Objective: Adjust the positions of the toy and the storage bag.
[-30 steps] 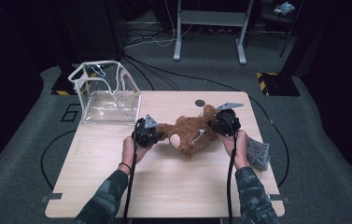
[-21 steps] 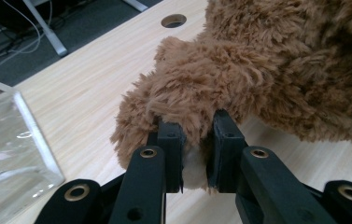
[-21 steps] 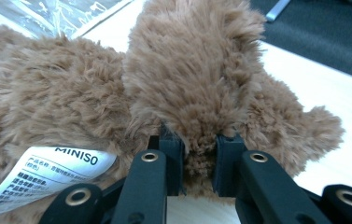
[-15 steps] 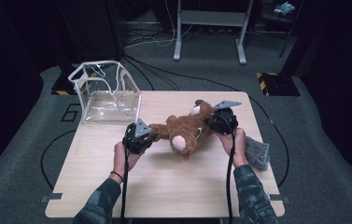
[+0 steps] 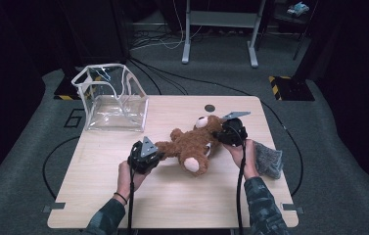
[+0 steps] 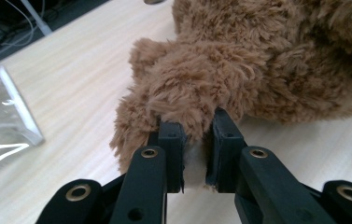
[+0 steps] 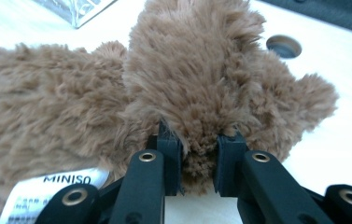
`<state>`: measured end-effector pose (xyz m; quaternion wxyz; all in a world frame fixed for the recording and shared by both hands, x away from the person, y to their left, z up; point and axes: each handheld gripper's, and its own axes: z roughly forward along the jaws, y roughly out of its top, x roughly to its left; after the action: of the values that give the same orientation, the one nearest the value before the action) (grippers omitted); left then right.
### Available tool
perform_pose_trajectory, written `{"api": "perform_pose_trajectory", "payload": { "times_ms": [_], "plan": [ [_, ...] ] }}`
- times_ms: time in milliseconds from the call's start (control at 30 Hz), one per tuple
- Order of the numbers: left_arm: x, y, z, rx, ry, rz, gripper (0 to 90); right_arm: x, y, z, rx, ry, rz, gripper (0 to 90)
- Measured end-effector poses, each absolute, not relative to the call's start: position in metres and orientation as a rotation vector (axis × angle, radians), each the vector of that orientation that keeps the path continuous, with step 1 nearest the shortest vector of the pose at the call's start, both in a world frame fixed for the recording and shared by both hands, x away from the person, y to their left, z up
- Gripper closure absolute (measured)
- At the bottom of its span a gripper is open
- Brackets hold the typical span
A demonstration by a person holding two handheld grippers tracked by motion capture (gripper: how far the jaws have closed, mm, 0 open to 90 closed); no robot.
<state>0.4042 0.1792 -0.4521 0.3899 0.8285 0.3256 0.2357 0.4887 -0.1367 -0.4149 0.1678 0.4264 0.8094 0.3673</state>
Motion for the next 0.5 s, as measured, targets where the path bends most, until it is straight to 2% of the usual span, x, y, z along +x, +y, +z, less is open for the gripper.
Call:
{"api": "perform_pose_trajectory", "payload": {
  "times_ms": [500],
  "plan": [
    [0.372, 0.175, -0.469, 2.105, 0.863, 0.501, 79.1, 0.487, -0.137, -0.447, 1.327, 2.316, 1.081, 74.4]
  ]
}}
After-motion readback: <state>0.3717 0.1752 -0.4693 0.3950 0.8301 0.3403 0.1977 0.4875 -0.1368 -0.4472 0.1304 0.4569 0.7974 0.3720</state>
